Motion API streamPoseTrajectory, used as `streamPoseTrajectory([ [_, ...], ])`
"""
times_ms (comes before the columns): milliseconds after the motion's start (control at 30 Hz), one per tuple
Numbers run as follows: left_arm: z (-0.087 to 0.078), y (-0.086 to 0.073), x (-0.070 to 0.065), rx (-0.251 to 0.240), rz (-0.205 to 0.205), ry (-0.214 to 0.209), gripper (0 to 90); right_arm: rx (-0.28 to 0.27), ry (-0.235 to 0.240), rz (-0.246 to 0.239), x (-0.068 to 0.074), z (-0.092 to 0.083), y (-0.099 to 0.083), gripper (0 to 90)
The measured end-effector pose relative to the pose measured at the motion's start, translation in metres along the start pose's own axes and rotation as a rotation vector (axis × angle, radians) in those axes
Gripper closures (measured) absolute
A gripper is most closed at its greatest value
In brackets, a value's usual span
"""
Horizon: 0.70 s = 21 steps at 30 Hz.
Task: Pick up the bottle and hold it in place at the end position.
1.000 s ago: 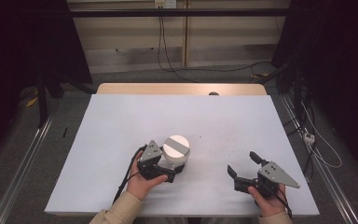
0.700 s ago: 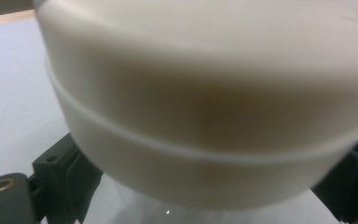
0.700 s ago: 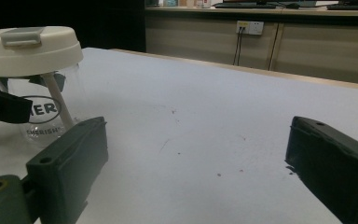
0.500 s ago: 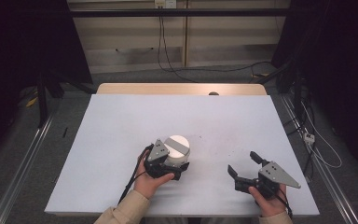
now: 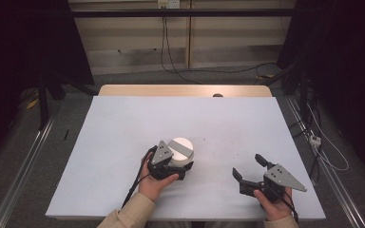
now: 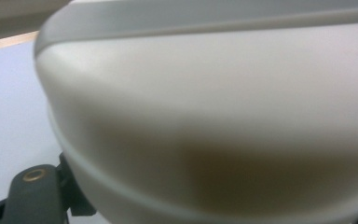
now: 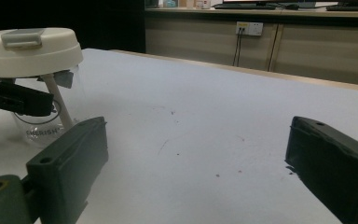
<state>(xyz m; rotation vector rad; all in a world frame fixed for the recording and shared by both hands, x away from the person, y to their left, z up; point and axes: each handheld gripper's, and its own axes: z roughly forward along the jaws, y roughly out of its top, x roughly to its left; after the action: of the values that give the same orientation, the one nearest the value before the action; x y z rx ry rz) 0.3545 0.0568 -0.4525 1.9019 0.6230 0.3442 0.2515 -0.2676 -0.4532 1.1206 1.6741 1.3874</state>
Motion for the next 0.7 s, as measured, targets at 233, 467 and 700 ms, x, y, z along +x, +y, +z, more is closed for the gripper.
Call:
streamPoseTrajectory([
  [233, 0.0000, 0.0002, 0.0015, -0.010, 0.003, -0.002, 18.3, -0.001, 0.000, -0.002, -0.0001, -0.0004, 0.0004, 5.3],
  [467, -0.0010, 0.0045, 0.0040, -0.041, 0.003, -0.001, 18.3, -0.004, 0.001, 0.000, -0.0002, -0.0006, 0.0007, 5.4],
  [700, 0.0015, 0.0090, 0.0095, -0.056, -0.008, -0.002, 18.4, -0.005, 0.000, 0.000, 0.0000, -0.0007, 0.0012, 5.4],
])
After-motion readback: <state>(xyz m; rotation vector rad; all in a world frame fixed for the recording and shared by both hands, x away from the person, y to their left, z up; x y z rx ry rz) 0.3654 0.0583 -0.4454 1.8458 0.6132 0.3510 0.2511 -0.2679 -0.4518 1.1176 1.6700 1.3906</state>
